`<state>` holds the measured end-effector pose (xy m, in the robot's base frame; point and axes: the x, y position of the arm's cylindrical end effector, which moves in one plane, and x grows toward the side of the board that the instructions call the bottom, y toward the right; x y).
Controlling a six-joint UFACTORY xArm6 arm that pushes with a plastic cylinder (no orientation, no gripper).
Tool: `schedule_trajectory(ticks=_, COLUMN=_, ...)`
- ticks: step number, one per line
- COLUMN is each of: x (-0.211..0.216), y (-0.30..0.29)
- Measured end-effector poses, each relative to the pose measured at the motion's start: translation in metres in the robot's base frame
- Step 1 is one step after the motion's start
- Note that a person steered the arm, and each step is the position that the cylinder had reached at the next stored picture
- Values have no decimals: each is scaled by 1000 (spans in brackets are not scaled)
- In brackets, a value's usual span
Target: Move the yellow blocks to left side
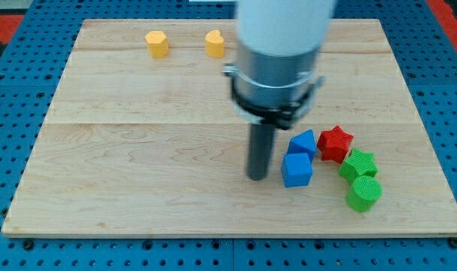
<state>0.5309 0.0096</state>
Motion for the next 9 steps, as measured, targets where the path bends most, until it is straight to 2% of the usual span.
schedule_trajectory(ticks=1, x=-48, y=-66)
schedule_trajectory(ticks=3, x=-178, y=-10)
schedule_trajectory(ticks=5, x=-264, y=22)
schedule_trajectory(ticks=6, x=-271, y=-1)
schedule_trajectory(ticks=7, x=-271, y=-49)
schedule_trajectory(ticks=9, x=-287, y=-81)
